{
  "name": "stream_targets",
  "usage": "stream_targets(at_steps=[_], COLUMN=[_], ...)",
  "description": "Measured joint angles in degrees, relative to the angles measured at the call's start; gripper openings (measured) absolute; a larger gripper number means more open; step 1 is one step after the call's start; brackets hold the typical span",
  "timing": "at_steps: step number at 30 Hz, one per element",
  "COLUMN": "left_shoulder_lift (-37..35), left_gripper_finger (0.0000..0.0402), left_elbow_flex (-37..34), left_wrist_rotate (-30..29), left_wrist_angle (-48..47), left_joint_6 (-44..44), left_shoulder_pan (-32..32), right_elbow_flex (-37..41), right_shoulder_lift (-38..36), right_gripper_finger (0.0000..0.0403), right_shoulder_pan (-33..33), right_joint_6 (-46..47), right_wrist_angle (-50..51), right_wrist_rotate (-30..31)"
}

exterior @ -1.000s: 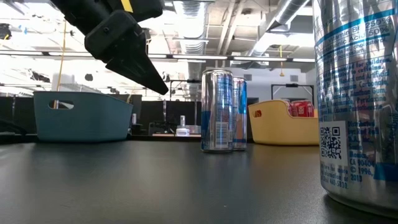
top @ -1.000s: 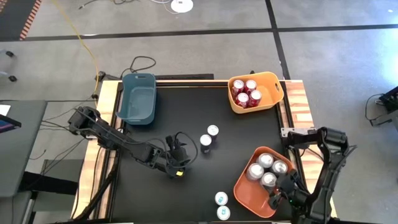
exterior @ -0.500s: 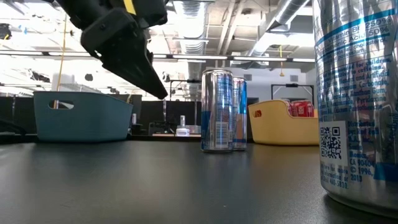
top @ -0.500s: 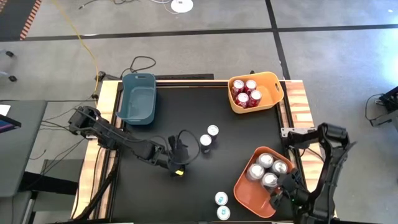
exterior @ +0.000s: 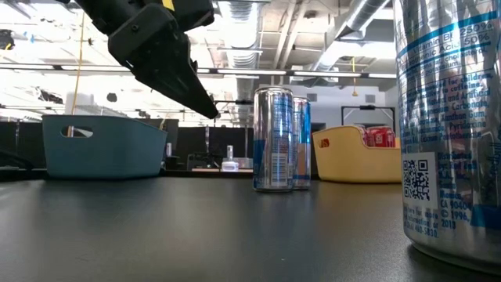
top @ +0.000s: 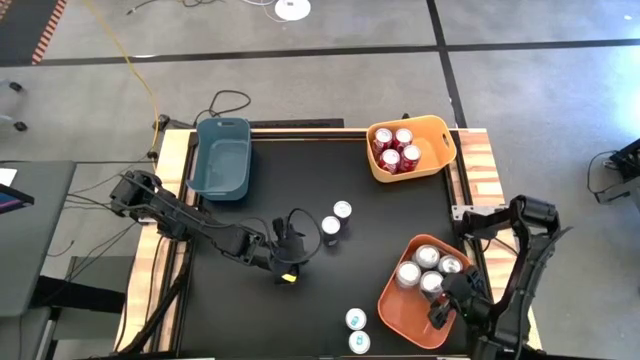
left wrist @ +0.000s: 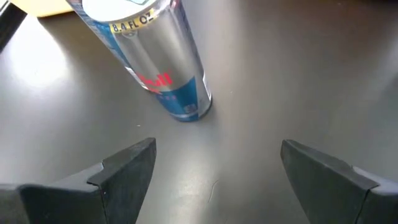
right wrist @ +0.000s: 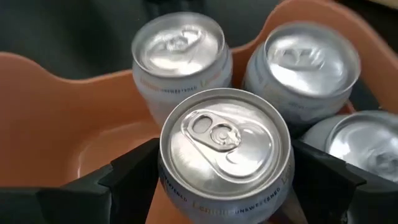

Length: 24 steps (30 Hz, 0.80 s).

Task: Sort soda cans
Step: Put the white soda can into the orange bin

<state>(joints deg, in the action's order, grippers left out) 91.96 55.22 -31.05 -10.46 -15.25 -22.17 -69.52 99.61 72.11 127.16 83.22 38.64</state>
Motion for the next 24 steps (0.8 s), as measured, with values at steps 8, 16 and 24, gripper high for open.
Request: stream_targets(at_steps=[8,16,24], left_shoulder_lift=[0.0,0.0,0.0], left_gripper_finger=[0.0339,0.0339,0.0339], left_elbow_flex=[0.0,0.0,0.0], left_wrist_rotate=[0.0,0.0,0.1], left_wrist_angle=[0.0,0.1,1.5], left_joint_6=[0.2,-0.1,-0.2], left_shoulder_pan=[0.0,0.0,0.0], right_elbow_flex=[0.5,0.5,-1.4], right_shoulder_lift=[0.0,0.0,0.0], right_gripper_finger=[0.0338,0.0360,0.0397], right_shoulder_pan=[0.0,1.1,0.9], right_joint_6=[-0.4,0.5,0.8], right_wrist_angle=[-4.1,-2.5,-1.2], right_wrist_rotate=[-1.1,-1.0,-0.9])
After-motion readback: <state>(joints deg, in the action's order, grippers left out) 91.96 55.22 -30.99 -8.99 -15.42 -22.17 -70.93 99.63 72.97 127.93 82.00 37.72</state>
